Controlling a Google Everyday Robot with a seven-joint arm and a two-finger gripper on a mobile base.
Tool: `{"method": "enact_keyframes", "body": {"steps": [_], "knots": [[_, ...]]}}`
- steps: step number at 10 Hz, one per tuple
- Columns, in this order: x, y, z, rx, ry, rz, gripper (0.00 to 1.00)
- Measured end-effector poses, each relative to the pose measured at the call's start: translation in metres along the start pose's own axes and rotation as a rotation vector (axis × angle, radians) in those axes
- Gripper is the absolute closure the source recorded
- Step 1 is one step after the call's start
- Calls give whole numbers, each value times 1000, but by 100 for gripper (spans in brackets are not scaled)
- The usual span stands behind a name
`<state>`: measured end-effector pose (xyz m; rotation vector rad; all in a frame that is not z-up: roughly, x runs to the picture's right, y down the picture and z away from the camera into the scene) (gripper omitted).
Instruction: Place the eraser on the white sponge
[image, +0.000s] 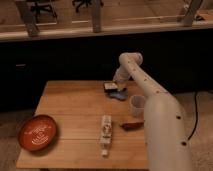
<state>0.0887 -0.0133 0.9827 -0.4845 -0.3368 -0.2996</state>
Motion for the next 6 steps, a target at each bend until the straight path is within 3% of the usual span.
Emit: {"method": "enact_keyframes", "body": {"steps": [2, 6], "knots": [[-4, 6, -7, 21, 0, -22, 100], [-5, 23, -9, 29, 1, -42, 100]]}}
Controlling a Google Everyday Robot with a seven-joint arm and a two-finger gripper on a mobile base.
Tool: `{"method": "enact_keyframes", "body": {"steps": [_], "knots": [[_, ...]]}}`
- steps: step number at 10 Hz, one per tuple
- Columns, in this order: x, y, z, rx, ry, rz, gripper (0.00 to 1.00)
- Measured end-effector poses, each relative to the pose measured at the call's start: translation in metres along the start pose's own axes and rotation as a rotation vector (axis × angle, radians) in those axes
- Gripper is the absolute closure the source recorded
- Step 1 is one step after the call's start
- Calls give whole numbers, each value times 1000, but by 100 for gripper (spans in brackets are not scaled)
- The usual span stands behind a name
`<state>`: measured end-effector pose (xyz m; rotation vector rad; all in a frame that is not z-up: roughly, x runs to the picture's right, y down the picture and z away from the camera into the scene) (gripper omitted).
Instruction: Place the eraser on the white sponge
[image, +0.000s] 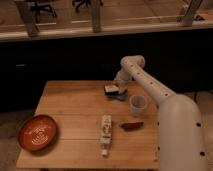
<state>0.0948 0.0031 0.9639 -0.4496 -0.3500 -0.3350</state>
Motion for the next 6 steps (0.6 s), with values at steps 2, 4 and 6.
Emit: {"method": "enact_keyframes", "body": {"steps": [2, 4, 6], "knots": [[3, 0, 4, -4, -3, 3, 100], [4, -2, 9, -9, -9, -3, 100], [6, -3, 11, -12, -24, -8, 93]]}}
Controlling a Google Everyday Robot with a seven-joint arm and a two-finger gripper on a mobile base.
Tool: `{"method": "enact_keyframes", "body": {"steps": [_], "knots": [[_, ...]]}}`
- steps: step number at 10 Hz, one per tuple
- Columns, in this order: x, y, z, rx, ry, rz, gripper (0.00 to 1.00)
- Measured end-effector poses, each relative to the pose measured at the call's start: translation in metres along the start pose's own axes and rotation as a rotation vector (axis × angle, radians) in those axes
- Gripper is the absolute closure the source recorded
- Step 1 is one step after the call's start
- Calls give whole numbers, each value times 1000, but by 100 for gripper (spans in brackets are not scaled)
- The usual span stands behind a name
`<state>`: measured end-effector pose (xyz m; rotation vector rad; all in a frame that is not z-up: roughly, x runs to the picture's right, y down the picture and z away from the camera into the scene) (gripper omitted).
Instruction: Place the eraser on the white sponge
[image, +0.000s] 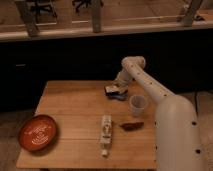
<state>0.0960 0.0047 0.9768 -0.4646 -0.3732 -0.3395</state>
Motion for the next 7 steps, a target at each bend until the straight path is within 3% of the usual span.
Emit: {"method": "enact_keyframes", "body": {"steps": [3, 5, 7], "knots": [[0, 2, 2, -11, -37, -21, 62], [-1, 3, 3, -12, -43, -29, 46], [-1, 5, 3, -8, -56, -44, 24]]}}
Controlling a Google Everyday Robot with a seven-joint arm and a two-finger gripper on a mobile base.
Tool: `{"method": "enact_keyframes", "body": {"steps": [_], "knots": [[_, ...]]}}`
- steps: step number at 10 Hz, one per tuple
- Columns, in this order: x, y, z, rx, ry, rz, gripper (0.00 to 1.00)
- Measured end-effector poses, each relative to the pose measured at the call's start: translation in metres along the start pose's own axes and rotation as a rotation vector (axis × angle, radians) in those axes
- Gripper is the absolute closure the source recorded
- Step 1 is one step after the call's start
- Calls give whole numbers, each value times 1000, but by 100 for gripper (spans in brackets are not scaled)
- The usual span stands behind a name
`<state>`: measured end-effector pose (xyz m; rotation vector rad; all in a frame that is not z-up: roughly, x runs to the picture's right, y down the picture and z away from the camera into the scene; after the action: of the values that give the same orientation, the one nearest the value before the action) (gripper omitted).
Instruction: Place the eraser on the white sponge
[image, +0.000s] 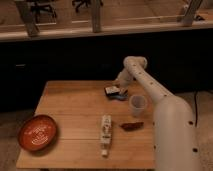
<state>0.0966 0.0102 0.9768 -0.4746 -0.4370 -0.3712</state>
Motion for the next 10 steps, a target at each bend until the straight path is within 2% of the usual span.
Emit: {"method": "enact_keyframes", "body": {"steps": [2, 4, 10], "knots": [[-1, 1, 0, 5, -15, -8, 20], [-3, 0, 0, 13, -41, -20, 20], [-3, 3, -3, 39, -74, -48, 20]]}}
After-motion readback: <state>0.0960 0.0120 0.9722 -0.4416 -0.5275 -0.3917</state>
